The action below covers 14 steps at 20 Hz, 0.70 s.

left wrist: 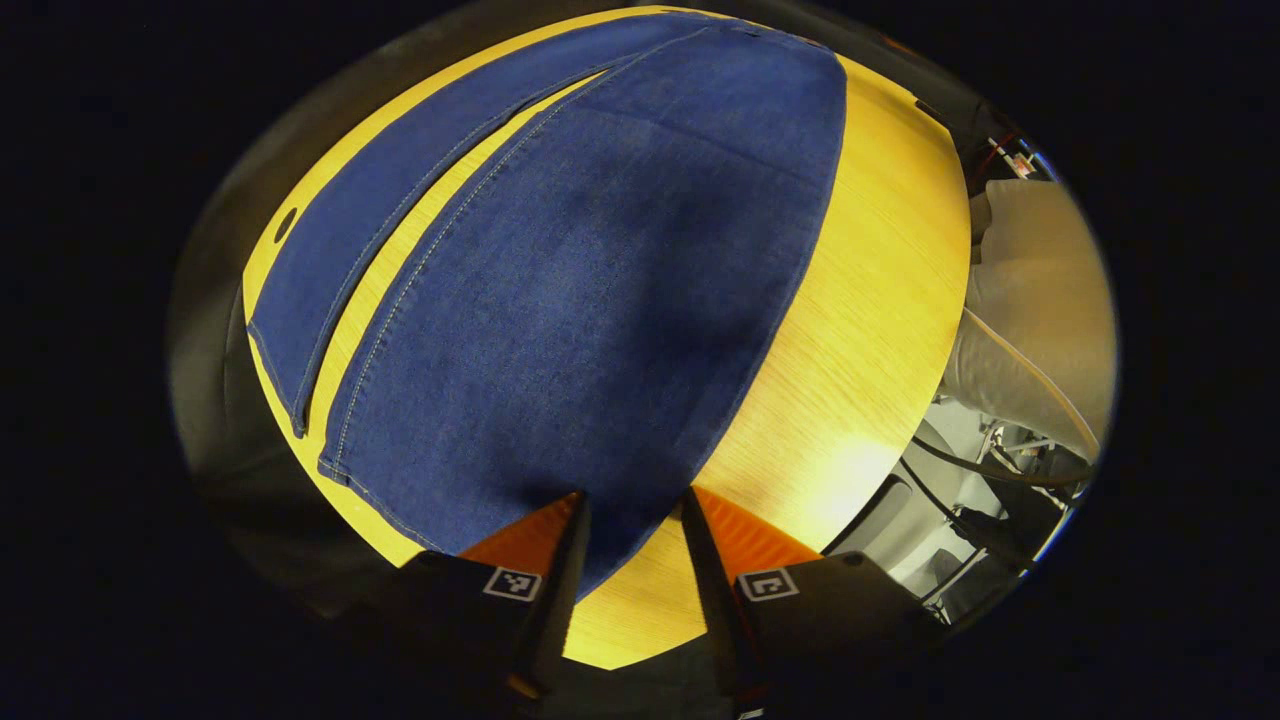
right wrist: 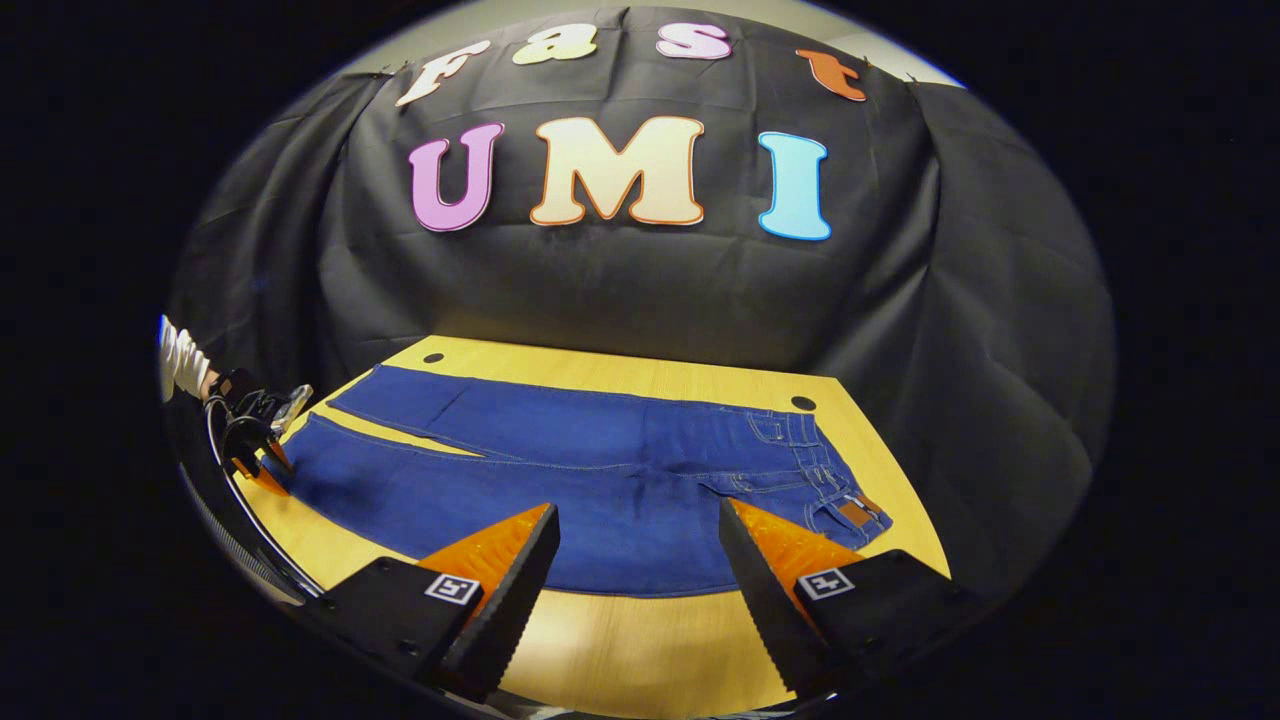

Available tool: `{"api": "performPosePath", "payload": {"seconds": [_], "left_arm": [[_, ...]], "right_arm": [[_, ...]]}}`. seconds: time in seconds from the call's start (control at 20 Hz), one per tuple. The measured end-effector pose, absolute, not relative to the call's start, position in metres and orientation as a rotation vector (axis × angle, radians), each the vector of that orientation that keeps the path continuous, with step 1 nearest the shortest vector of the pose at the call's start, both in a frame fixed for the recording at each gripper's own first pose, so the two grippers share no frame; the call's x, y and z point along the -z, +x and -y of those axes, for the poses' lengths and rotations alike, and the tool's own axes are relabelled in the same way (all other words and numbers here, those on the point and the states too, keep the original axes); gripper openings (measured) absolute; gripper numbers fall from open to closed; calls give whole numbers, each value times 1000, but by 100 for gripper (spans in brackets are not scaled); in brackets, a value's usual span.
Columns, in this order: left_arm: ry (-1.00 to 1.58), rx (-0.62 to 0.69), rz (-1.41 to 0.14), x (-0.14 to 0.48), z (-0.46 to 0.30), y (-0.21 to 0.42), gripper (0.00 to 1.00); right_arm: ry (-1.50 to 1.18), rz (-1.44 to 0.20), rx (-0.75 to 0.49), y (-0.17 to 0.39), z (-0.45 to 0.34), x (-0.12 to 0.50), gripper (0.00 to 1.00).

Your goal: Grasp the waist and the cuffs of the jeans and fold them to make the two legs overlap; first hold the waist and fold one-third of the jeans toward the cuffs, then hold the cuffs and fold the remaining one-third in the same direction to finish folding.

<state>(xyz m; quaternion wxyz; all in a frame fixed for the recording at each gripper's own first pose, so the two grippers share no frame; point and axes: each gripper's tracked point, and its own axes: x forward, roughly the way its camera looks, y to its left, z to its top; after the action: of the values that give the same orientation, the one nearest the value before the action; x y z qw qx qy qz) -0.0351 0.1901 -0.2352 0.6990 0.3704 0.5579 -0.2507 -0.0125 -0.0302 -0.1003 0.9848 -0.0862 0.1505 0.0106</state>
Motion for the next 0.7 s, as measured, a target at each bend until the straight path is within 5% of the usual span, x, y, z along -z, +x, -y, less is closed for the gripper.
{"api": "performPosePath", "payload": {"seconds": [0.2,0.25,0.35,0.7], "left_arm": [[845,520,-1246,232,-194,-24,36],[847,504,-1242,233,-195,-21,16],[853,496,-1243,232,-194,-22,0],[838,471,-1256,233,-196,-20,0]], "right_arm": [[-184,-333,-53,-5,43,107,99],[-196,-345,-60,-2,48,111,99],[-228,-358,-77,5,54,114,99],[-396,-512,-225,25,83,161,99]]}}
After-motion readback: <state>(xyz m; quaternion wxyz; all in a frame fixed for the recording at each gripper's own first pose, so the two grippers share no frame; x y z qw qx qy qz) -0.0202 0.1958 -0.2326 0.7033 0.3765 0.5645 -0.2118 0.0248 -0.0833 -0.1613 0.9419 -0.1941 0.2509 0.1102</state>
